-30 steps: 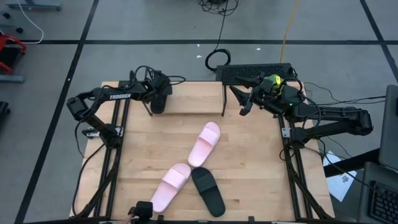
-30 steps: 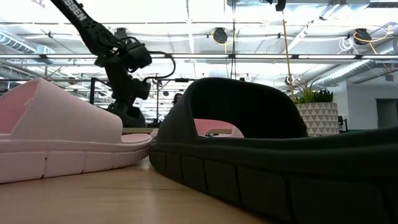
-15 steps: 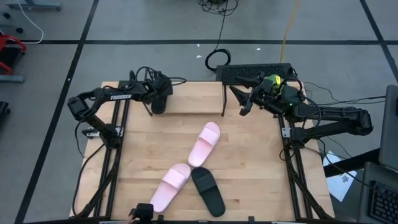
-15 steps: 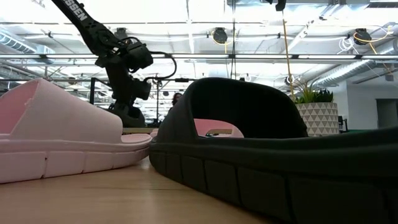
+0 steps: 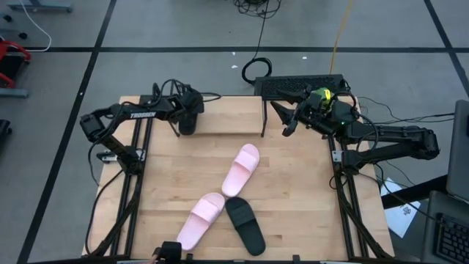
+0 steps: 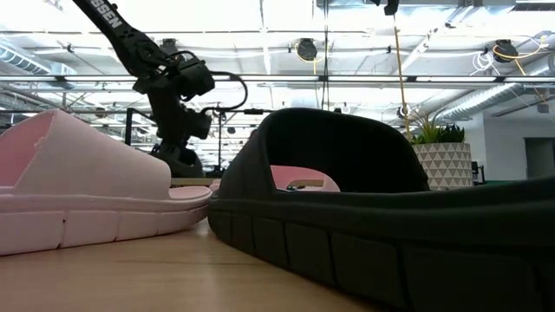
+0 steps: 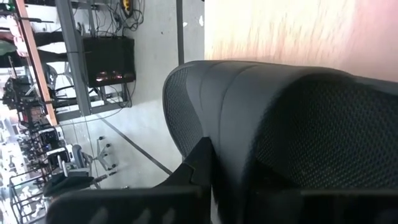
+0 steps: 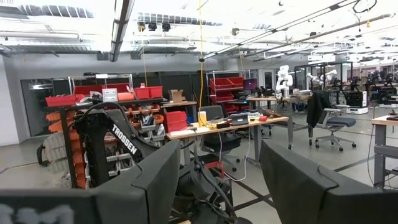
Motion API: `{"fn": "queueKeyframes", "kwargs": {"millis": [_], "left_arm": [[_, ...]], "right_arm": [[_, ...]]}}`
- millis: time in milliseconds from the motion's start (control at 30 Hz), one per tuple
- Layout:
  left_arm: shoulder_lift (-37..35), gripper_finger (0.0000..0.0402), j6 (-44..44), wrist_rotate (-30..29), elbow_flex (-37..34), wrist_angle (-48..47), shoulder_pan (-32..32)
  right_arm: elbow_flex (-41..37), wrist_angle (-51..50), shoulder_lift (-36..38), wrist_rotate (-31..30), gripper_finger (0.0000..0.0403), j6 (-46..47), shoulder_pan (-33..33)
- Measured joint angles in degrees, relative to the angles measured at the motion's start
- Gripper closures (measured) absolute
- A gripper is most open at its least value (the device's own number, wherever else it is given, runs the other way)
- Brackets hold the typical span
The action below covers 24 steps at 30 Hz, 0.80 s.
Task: Pick and place slides into the shelf
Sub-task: Put the top black slipper on the shelf
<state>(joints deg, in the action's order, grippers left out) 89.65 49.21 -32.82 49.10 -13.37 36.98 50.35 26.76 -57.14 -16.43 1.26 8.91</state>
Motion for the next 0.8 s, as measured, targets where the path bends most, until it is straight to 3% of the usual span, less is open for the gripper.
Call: {"fn": "queueKeyframes", "kwargs": {"millis": [800], "left_arm": [[-0.1, 0.038, -0.6, 0.4, 0.0, -1.7, 0.8]], "right_arm": [[0.0, 0.0, 0.0, 0.0, 0.019, 0.0, 0.0]]}}
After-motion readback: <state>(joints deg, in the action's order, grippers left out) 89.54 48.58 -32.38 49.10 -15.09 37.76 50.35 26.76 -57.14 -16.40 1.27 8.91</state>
